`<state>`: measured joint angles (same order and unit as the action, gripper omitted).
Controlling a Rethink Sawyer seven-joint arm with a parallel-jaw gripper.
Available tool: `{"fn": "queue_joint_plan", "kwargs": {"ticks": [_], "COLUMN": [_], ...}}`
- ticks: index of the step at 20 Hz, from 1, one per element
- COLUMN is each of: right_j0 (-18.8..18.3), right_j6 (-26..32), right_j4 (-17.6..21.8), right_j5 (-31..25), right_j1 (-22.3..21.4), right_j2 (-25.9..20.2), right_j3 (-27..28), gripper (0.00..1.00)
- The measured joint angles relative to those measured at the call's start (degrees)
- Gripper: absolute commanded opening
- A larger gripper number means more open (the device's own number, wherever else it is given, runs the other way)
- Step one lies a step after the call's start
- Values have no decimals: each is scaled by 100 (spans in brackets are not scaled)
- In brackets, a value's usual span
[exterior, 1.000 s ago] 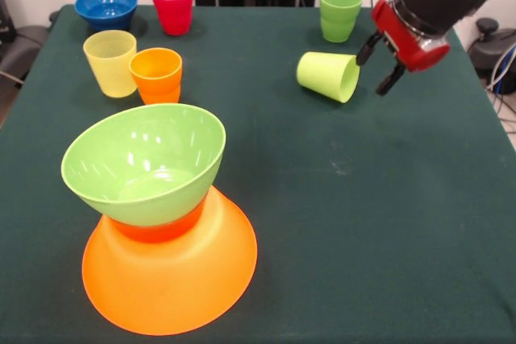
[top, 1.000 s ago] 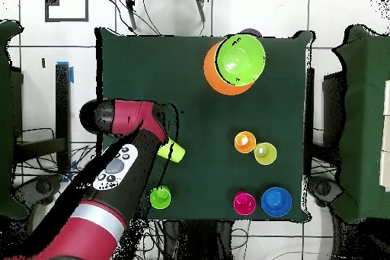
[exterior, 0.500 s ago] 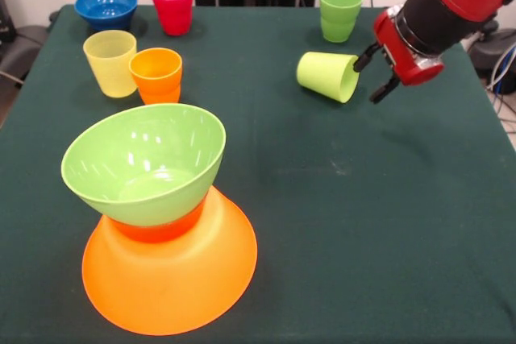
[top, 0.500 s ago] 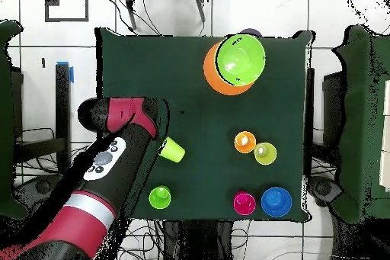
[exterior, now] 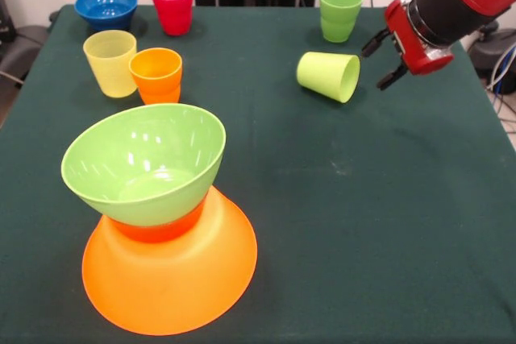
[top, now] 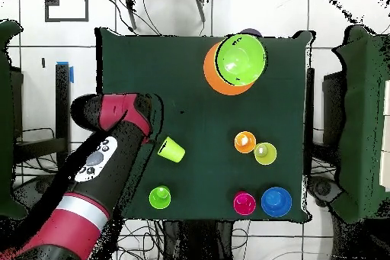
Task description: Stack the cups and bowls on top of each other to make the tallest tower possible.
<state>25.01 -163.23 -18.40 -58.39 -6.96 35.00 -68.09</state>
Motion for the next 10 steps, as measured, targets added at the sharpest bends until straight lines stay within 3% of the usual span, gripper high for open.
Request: {"fn": "queue_joint_plan", "kwargs": {"ticks": [10], "right_j0": [0], "right_j6": [0], "right_j4": [0], "right_j5": [-39], "right_j1": [-7], "right_j2": [170], "right_j3": [84], "gripper": [100]}}
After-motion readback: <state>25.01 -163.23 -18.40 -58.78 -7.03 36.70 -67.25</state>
